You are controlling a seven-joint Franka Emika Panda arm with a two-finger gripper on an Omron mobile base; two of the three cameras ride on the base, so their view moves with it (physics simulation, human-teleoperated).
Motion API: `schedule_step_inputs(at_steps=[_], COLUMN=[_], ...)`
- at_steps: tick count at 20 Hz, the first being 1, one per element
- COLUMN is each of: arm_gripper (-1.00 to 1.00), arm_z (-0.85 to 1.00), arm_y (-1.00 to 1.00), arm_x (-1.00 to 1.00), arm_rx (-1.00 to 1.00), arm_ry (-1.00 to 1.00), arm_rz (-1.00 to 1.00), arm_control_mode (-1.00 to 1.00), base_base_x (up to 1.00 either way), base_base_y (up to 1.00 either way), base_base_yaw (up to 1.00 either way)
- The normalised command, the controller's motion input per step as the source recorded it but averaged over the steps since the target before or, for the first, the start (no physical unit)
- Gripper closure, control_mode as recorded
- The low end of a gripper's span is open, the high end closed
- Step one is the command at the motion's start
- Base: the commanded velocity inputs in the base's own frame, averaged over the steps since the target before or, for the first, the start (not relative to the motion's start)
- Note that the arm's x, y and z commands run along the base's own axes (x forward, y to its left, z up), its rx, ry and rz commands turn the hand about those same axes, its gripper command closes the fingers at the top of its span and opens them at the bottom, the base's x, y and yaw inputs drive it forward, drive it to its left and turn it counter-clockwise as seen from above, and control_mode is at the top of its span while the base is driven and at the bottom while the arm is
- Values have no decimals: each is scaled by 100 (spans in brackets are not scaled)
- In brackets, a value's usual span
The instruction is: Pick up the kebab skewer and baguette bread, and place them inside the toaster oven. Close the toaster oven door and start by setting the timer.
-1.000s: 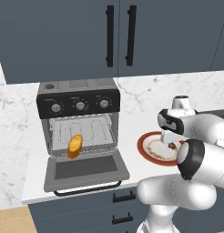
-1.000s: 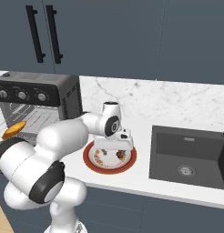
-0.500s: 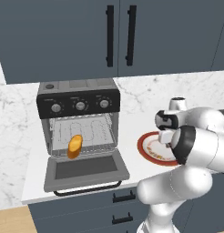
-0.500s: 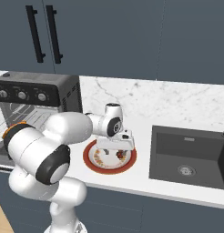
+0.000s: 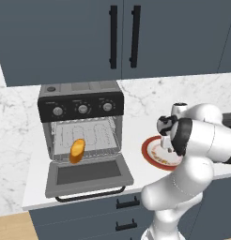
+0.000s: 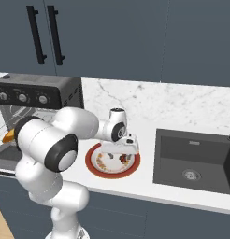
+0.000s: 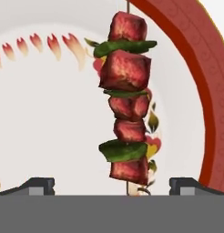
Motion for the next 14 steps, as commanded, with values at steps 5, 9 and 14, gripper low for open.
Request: schedule_step_inputs(at_steps=[5,9,14], arm_gripper=[-100,-100,-100], arm_z=[-17,-22,-16], arm_y=[-11,-11,-2], arm_x=[12,1,4], arm_rx=[0,0,0], arm_ry=[-4,-4,-3], arm_rz=[3,3,3], arm_control_mode=[-100,-100,-100], base_base_x=[0,0,0], base_base_y=[0,0,0], base_base_yaw=[0,0,0])
